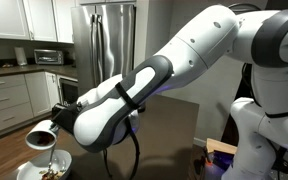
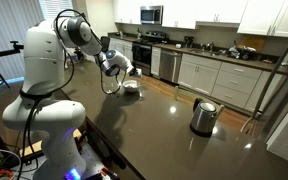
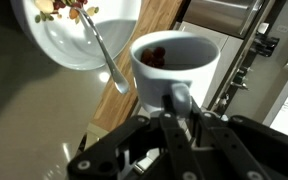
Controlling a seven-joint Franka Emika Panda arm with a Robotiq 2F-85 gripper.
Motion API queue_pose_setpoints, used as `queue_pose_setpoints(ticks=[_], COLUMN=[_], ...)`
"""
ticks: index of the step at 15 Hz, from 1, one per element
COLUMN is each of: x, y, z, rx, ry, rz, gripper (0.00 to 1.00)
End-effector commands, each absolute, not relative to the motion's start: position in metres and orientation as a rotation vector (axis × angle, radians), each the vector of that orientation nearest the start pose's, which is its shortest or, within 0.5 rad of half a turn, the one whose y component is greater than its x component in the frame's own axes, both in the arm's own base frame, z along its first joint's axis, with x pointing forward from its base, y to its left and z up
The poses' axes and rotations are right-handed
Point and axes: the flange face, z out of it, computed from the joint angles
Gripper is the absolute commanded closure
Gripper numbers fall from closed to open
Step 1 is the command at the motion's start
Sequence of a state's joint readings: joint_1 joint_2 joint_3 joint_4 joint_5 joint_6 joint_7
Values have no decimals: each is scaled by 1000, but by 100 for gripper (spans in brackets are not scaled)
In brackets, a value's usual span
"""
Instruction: Pour the cereal in the glass into the bowl then pour the cereal in the mug into the bowl.
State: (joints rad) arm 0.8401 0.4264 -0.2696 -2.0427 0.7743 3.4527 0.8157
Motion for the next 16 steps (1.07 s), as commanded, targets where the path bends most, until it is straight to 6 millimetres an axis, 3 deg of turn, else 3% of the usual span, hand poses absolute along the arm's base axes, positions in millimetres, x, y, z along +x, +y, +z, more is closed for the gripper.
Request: queue_pose_setpoints(ticks=[1, 12, 16], x=[554, 544, 538], y=[289, 302, 300], z=[363, 379, 363], rx=[-2039, -2063, -2097], ry=[1092, 1005, 1014], rz=[-939, -1082, -1076], gripper=[92, 92, 92])
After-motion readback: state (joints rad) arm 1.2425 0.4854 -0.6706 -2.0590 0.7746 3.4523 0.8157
